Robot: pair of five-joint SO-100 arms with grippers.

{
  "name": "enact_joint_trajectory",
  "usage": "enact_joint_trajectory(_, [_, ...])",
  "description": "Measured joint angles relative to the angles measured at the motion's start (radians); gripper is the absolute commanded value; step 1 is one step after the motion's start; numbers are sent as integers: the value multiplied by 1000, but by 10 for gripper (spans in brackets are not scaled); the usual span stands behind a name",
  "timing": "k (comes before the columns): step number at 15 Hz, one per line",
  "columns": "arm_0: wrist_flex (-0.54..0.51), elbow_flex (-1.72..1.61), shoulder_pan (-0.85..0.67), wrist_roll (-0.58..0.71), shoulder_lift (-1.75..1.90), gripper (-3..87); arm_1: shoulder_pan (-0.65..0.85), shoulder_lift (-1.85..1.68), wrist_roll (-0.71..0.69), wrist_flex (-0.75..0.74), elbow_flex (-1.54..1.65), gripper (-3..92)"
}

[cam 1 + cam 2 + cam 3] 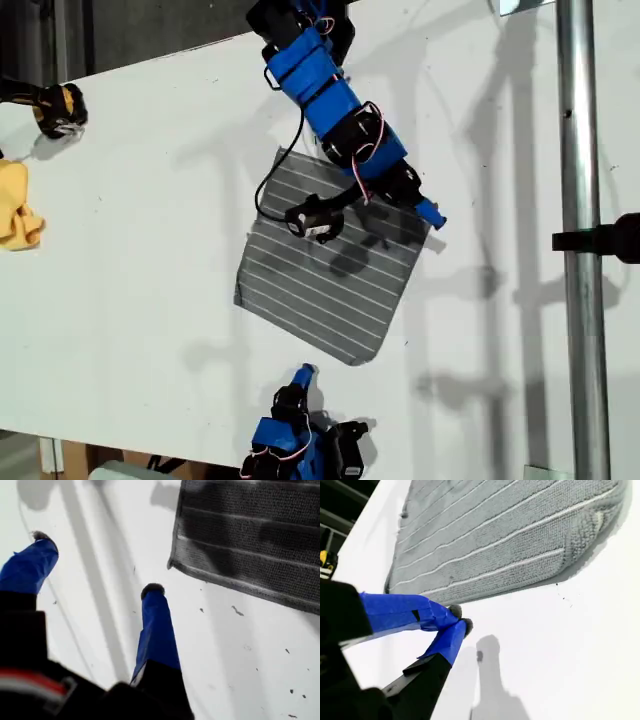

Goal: Grasp corners of a towel and fold twice.

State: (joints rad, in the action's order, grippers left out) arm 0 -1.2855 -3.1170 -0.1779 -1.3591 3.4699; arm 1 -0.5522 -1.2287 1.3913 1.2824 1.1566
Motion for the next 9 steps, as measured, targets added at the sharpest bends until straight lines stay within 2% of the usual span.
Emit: enact_joint_trajectory(9, [0,0,2,0,0,-22,-14,221,0,3,-78,353])
